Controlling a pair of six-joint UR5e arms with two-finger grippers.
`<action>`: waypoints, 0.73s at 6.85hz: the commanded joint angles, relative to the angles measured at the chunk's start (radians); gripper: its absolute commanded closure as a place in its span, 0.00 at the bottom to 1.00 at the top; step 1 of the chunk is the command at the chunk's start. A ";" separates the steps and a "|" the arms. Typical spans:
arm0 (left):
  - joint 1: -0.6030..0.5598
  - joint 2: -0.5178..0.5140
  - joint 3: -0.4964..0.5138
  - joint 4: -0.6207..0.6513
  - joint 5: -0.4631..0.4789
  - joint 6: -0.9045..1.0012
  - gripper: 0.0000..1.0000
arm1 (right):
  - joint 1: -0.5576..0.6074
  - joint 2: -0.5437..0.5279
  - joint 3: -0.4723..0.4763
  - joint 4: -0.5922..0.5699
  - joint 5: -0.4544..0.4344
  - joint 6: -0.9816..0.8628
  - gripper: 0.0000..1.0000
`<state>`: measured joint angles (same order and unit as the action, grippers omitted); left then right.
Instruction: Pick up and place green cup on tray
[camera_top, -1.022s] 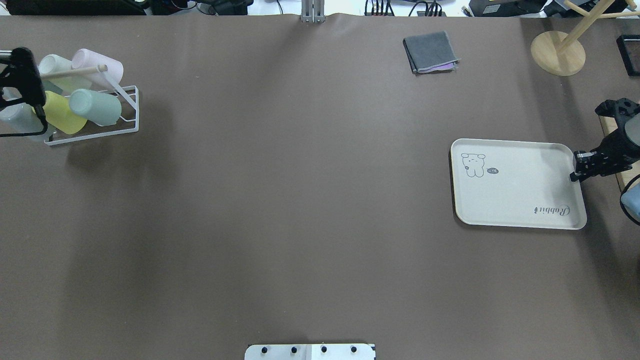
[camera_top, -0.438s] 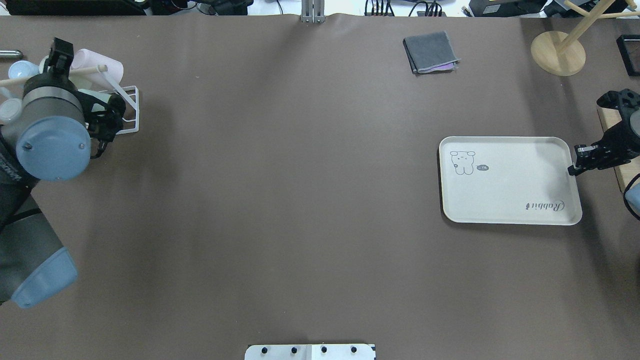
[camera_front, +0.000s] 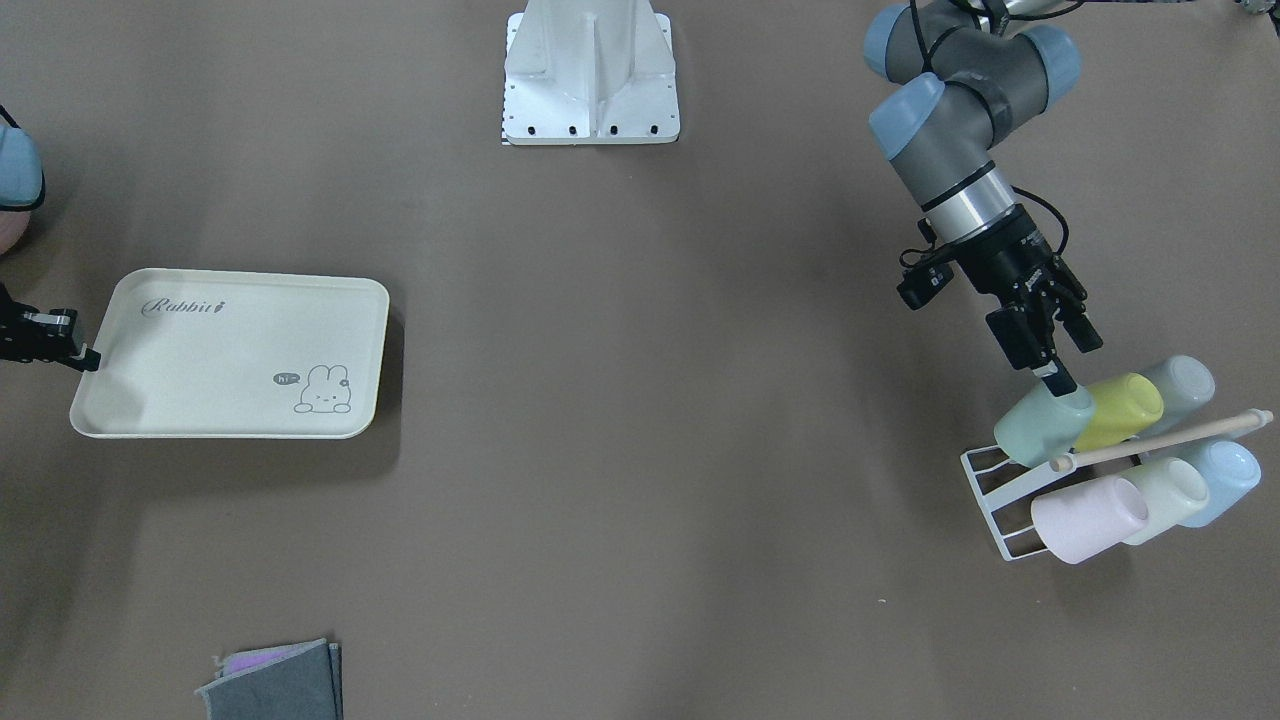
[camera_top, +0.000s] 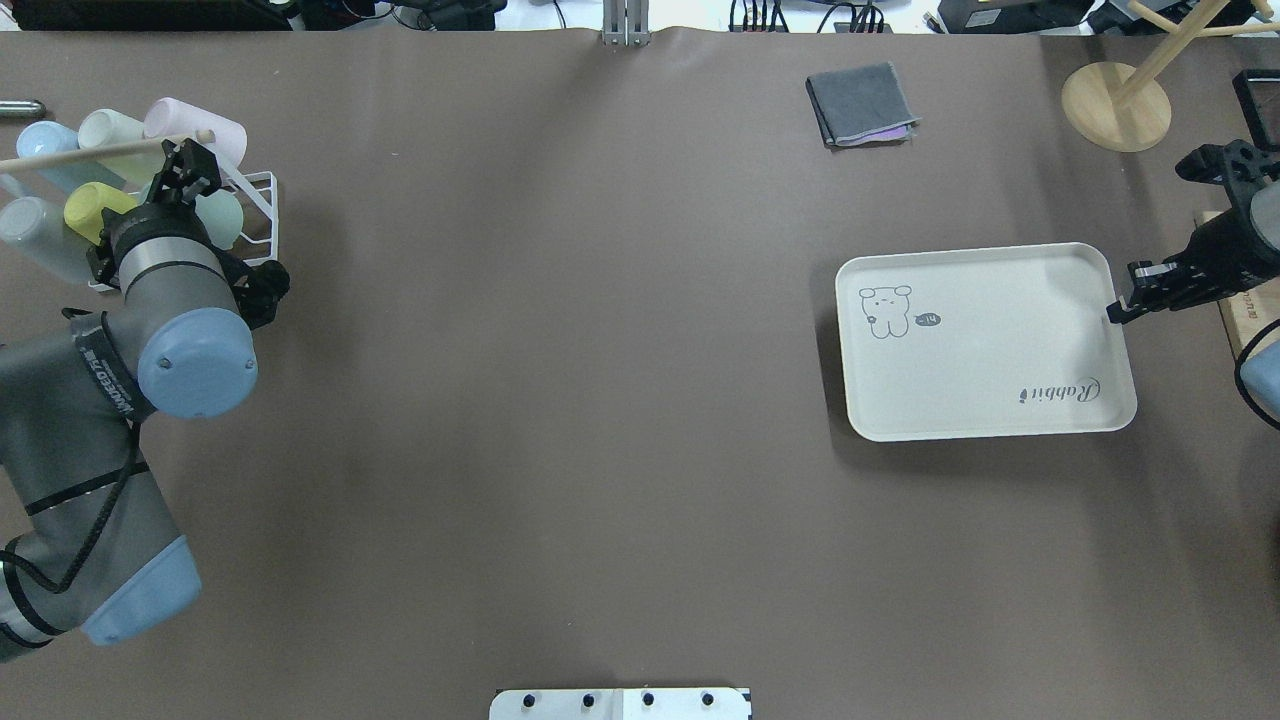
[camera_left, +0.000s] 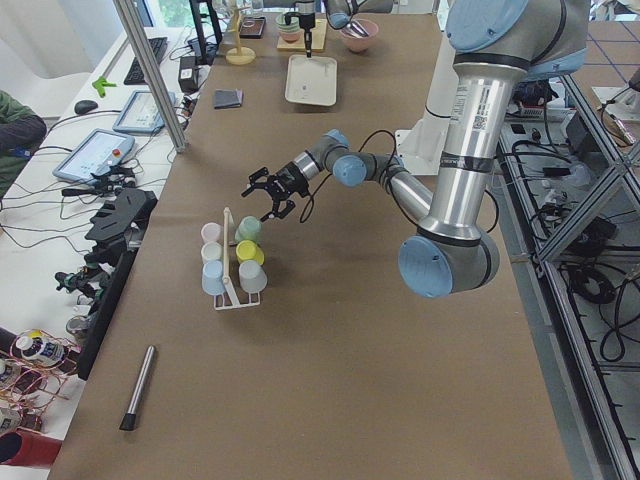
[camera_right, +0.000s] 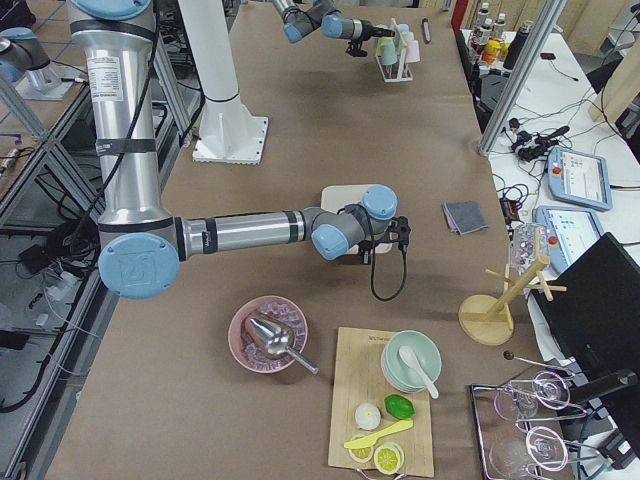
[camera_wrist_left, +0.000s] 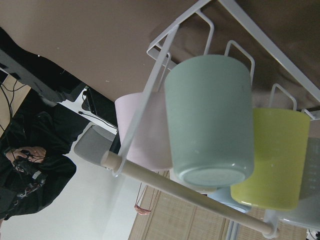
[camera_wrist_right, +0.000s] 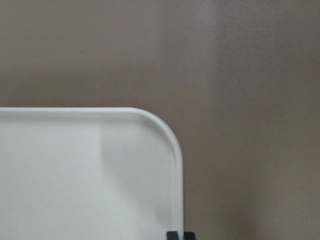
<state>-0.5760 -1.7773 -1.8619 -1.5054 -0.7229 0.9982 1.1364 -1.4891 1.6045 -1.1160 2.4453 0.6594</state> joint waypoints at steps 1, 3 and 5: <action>0.059 0.007 0.053 -0.001 0.083 0.026 0.01 | -0.007 0.125 -0.004 -0.007 0.026 0.053 1.00; 0.084 0.065 0.073 -0.031 0.173 0.023 0.01 | -0.106 0.309 -0.064 -0.010 0.015 0.220 1.00; 0.117 0.049 0.151 -0.053 0.291 0.025 0.01 | -0.141 0.436 -0.170 -0.010 0.014 0.249 1.00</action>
<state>-0.4739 -1.7213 -1.7529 -1.5484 -0.5100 1.0221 1.0185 -1.1271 1.4926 -1.1256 2.4605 0.8863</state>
